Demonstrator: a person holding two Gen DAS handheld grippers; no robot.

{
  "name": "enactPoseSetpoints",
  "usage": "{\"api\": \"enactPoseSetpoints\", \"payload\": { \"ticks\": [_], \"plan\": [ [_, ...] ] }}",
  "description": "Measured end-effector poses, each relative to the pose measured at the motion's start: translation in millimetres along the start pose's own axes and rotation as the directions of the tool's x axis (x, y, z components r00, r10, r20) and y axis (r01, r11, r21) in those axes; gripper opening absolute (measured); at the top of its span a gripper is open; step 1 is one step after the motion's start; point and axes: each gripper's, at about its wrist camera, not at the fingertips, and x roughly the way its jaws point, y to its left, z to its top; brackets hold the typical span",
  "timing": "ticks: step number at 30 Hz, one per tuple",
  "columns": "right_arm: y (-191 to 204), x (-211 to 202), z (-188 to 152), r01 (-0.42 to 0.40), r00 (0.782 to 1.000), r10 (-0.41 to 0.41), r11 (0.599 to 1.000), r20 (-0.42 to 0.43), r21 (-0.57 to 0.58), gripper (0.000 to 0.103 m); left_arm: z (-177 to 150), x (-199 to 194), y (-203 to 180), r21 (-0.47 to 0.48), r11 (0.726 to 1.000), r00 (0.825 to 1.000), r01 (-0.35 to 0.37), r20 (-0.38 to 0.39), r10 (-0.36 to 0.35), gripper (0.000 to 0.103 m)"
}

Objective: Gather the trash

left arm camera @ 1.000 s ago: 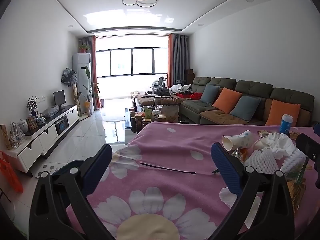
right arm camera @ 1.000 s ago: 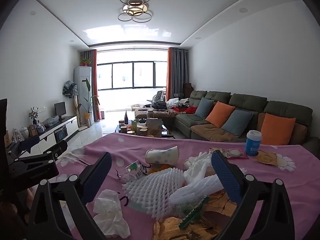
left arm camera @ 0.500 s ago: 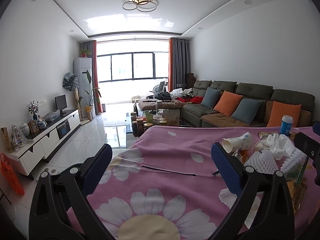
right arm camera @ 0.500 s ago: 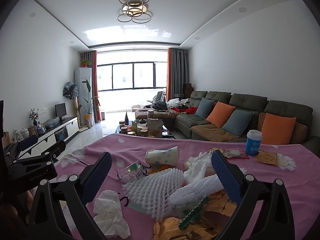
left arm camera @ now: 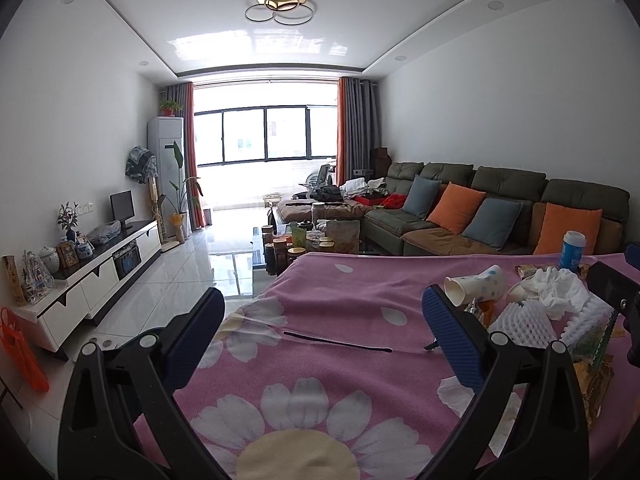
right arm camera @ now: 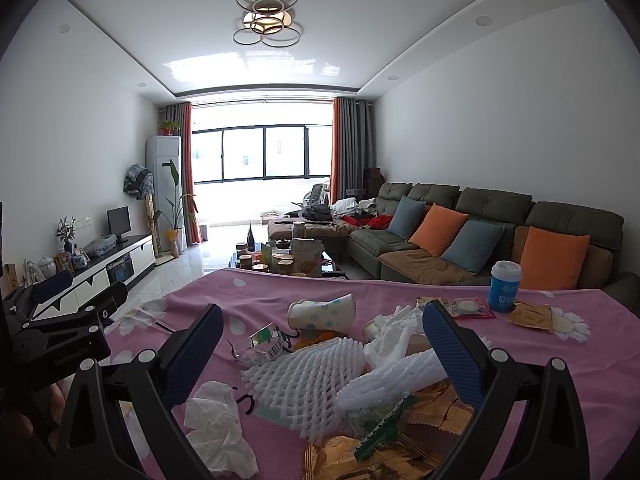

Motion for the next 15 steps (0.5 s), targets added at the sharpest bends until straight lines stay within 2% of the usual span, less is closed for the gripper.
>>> {"api": "enactPoseSetpoints", "payload": {
  "ticks": [15],
  "plan": [
    [-0.1,0.8,0.2,-0.004,1.000,0.004,1.000,0.001,0.003,0.096,0.9,-3.7,-0.3,-0.003,1.000,1.000,-0.010,0.018,0.010,0.097]
  ]
}}
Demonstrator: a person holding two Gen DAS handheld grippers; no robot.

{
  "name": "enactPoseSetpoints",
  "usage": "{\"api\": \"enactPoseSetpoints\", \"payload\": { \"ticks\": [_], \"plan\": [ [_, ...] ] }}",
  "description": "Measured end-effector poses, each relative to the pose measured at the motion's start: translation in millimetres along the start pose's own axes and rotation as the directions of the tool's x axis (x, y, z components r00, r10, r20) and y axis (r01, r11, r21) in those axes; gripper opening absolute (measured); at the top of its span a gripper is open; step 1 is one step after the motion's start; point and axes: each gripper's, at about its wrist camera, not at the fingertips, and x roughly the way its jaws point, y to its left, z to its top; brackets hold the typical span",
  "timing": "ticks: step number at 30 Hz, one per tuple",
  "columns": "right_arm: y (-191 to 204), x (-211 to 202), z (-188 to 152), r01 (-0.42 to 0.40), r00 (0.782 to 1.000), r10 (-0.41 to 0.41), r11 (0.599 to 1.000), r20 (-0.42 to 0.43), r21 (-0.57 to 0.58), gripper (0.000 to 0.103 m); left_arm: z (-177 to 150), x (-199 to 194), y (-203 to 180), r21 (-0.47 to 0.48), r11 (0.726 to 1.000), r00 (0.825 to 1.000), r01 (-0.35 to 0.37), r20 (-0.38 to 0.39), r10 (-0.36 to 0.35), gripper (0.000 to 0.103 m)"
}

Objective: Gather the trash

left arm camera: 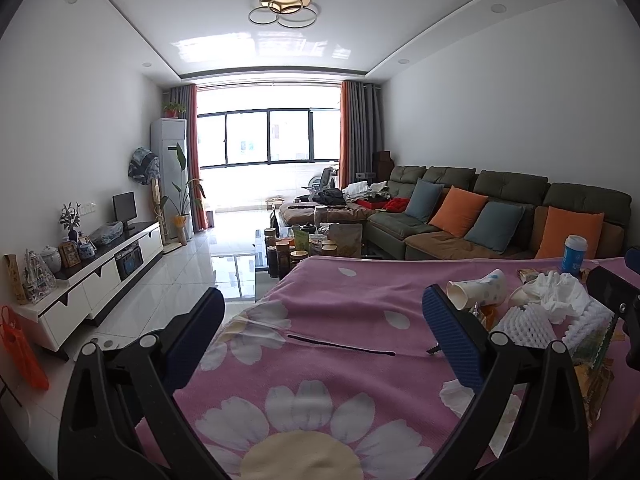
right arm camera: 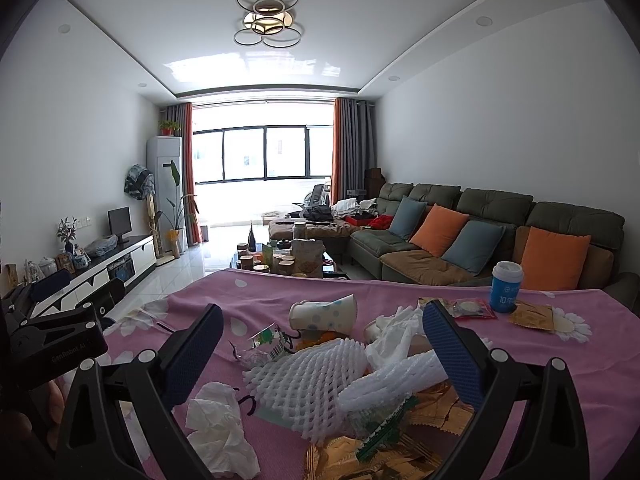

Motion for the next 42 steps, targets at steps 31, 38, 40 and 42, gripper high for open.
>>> {"api": "enactPoseSetpoints", "payload": {
  "ticks": [31,38,40,42],
  "plan": [
    [0.8,4.0,1.9,-0.013,1.000,0.013,1.000,-0.002,0.001,0.096,-1.9,1.3,0.9,-0.005,1.000,1.000,0.009,-0.007,-0.009,0.097],
    [2.0,4.6,2.0,-0.015,1.000,0.015,1.000,-0.004,0.002,0.096,-2.1,1.0,1.6,-0.003,1.000,1.000,0.011,-0.009,-0.011,0.097],
    [2.3,4.8,1.7,-0.018,1.000,0.018,1.000,-0.004,0.002,0.096,-2.4,0.9,1.4,-0.004,1.000,1.000,0.012,-0.009,-0.012,0.097],
    [2.4,5.1,1.8,-0.017,1.000,0.017,1.000,-0.006,0.001,0.096,-2.6,2.5,0.4,-0.001,1.000,1.000,0.017,-0.014,-0.017,0.097]
  ]
}}
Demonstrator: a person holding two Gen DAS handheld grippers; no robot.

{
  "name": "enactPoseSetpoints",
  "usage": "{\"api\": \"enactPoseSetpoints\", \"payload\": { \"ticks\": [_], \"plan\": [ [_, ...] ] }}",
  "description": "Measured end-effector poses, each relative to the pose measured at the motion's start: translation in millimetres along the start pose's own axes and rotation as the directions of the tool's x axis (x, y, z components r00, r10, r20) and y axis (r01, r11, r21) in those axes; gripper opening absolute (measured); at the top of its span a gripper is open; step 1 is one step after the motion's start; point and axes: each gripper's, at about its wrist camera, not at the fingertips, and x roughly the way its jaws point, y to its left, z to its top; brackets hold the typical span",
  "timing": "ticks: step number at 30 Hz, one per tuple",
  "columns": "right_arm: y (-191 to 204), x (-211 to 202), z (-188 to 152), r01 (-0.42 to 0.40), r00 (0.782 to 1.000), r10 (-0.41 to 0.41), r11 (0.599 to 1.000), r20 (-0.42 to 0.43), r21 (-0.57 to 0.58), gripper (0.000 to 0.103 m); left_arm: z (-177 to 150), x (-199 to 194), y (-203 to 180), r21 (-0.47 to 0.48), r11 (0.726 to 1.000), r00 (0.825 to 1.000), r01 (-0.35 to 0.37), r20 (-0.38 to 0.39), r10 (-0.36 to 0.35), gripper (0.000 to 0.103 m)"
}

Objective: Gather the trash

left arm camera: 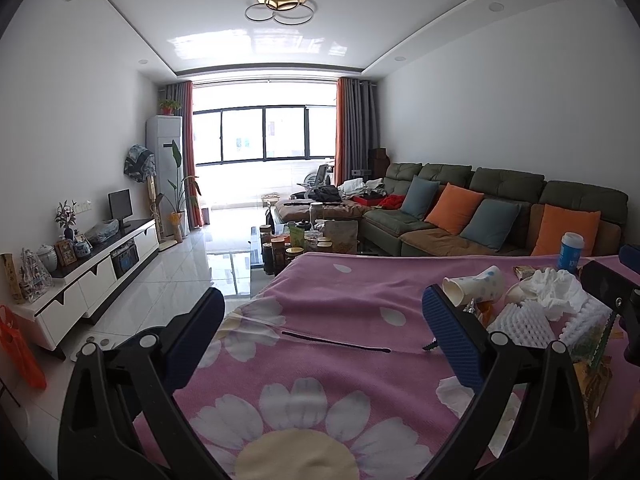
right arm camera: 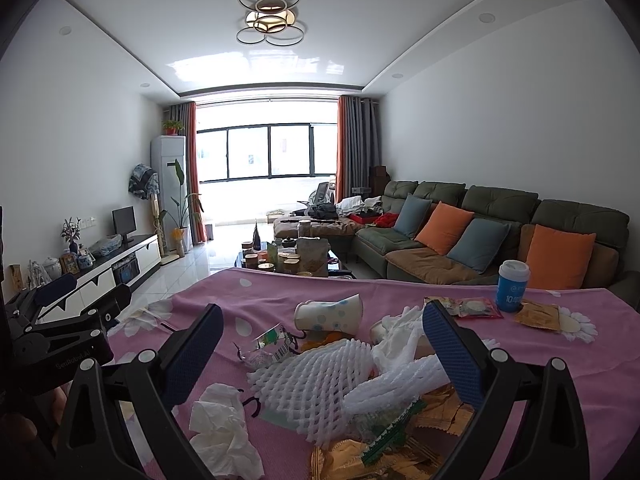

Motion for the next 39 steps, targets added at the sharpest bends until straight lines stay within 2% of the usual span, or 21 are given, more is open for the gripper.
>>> {"api": "enactPoseSetpoints", "payload": {
  "ticks": [5,10,13,15,18,21,24,26,27,29,31,32,34,39],
  "plan": [
    [-4.7,4.5,-2.1,-0.002,1.000,0.002,1.000,-0.029,0.002,0.096,-4.9,2.6,-2.6,0.013,0.998,0.998,0.055,-0.036,-0.055,0.097],
    [-20.8,4.4,-8.8,0.024,0.997,-0.023,1.000,-0.076,0.011,0.096,-14.9,8.1,-12.5,0.037,0.981,0.976,0.188,-0.114,-0.183,0.097],
    [-32.5,6.3,-15.5,0.053,0.992,-0.052,0.998,-0.117,0.012,0.096,-22.8,11.6,-21.2,0.034,0.957,0.946,0.289,-0.166,-0.279,0.097],
    [-43.2,7.9,-20.8,0.068,0.987,-0.064,0.997,-0.147,0.024,0.096,-28.6,16.0,-28.2,0.021,0.935,0.916,0.355,-0.206,-0.344,0.097],
    [-56.7,9.7,-26.5,0.081,0.982,-0.069,0.995,-0.177,0.056,0.096,-36.5,19.9,-38.1,0.011,0.908,0.879,0.420,-0.254,-0.404,0.097],
    [-64.6,11.9,-27.1,0.077,0.980,-0.060,0.993,-0.192,0.084,0.095,-44.1,22.3,-47.1,0.000,0.878,0.839,0.479,-0.295,-0.457,0.088],
    [-68.5,16.4,-25.2,0.050,0.978,-0.025,0.992,-0.206,0.115,0.085,-51.4,25.1,-54.6,-0.001,0.857,0.805,0.516,-0.343,-0.485,0.076],
    [-70.5,21.0,-24.7,0.031,0.975,0.001,0.990,-0.221,0.140,0.070,-56.6,28.5,-59.7,-0.001,0.845,0.783,0.535,-0.374,-0.497,0.062],
    [-71.6,22.7,-25.2,0.016,0.974,0.020,0.988,-0.228,0.156,0.067,-58.9,30.1,-61.5,-0.007,0.838,0.771,0.546,-0.388,-0.506,0.059],
    [-73.2,25.1,-26.8,-0.015,0.970,0.058,0.983,-0.236,0.183,0.046,-61.9,32.9,-62.6,-0.040,0.818,0.734,0.574,-0.419,-0.535,0.043],
    [-73.1,26.7,-28.0,-0.039,0.966,0.087,0.980,-0.242,0.195,0.032,-64.6,36.4,-61.8,-0.075,0.803,0.703,0.591,-0.439,-0.559,0.032],
    [-73.3,27.2,-28.0,-0.052,0.966,0.100,0.978,-0.239,0.201,0.022,-65.5,37.6,-61.7,-0.085,0.800,0.696,0.594,-0.443,-0.565,0.024],
    [-72.6,27.2,-26.8,-0.067,0.966,0.114,0.977,-0.232,0.201,0.013,-67.2,40.3,-60.5,-0.093,0.798,0.693,0.595,-0.445,-0.568,0.016],
    [-65.8,17.6,-15.2,-0.094,0.974,0.126,0.981,-0.186,0.172,0.011,-64.0,41.6,-55.7,-0.100,0.791,0.693,0.604,-0.424,-0.583,0.010]
  ]
}}
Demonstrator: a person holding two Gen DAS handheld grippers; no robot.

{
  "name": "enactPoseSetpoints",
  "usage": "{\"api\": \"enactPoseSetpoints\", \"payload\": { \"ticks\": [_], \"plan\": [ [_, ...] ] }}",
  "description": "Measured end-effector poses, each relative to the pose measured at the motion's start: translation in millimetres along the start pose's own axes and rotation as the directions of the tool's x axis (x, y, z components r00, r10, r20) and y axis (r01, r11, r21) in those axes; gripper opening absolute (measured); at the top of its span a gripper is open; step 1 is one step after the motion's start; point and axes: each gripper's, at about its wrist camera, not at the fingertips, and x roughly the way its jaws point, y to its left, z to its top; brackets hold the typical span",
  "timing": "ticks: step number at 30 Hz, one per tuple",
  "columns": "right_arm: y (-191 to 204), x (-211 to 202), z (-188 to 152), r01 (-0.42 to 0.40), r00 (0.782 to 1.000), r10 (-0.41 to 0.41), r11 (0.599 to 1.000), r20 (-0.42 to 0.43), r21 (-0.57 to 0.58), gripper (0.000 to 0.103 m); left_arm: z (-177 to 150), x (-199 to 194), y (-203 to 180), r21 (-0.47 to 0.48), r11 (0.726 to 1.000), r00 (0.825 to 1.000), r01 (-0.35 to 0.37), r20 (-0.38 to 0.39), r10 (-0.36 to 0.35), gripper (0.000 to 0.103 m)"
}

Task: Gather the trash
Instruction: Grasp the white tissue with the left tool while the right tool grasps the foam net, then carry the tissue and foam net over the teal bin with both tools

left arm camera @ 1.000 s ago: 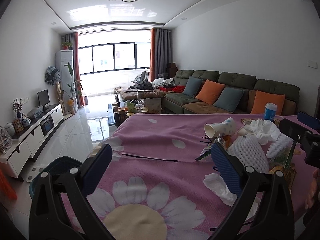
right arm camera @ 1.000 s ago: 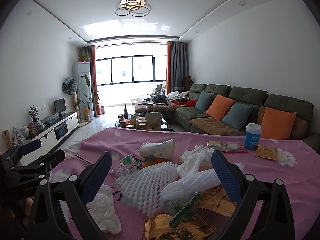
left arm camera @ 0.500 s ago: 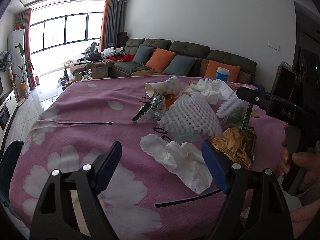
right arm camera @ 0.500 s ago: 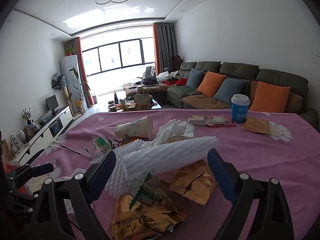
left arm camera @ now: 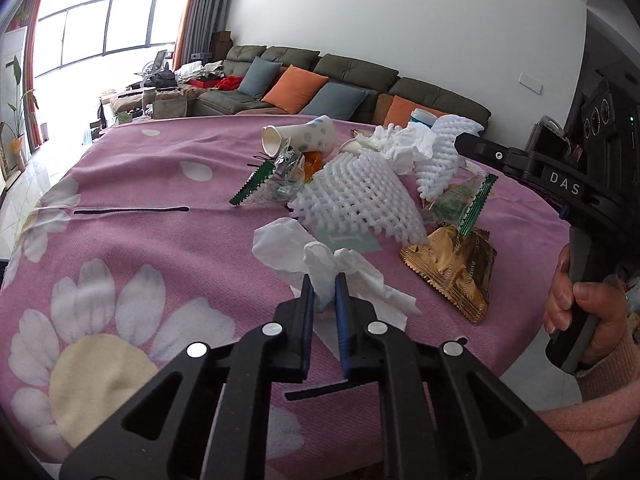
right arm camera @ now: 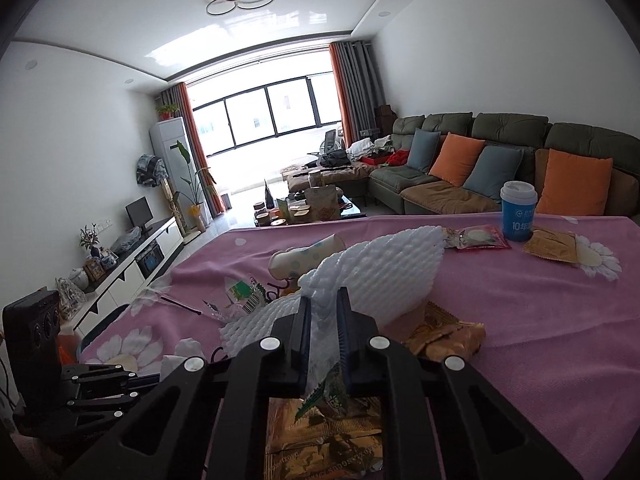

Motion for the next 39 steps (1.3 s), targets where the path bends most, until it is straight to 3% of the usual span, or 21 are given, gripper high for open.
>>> {"api": "enactPoseSetpoints", "payload": {
  "ticks": [9,18,24,32,35,39],
  "plan": [
    [30.3,-28.4,25.2,-0.103,0.991,0.108,0.992,0.076,-0.069,0.011,13.9,-48.5,13.3,-0.004,1.000,0.993,-0.018,0.114,0.018,0.010],
    [88.1,-9.0,34.3,-0.323,0.945,0.328,0.937,0.018,-0.137,0.011,17.2,-104.4,63.5,-0.097,0.983,0.965,-0.153,0.200,0.170,0.010],
    [140.2,37.1,34.2,-0.492,0.871,0.482,0.859,-0.098,-0.144,0.011,11.0,-142.3,115.7,-0.194,0.936,0.919,-0.292,0.213,0.331,0.010],
    [213.6,90.8,39.8,-0.653,0.753,0.621,0.747,-0.219,-0.125,0.011,-4.1,-181.4,193.4,-0.302,0.845,0.850,-0.441,0.159,0.501,0.010],
    [239.2,108.2,39.5,-0.695,0.710,0.654,0.711,-0.260,-0.109,0.011,-8.7,-188.2,217.8,-0.327,0.817,0.833,-0.475,0.132,0.538,0.010],
    [267.6,129.3,34.4,-0.734,0.660,0.678,0.674,-0.323,-0.083,0.011,-18.7,-188.1,243.2,-0.344,0.794,0.824,-0.502,0.090,0.560,0.011]
  ]
}}
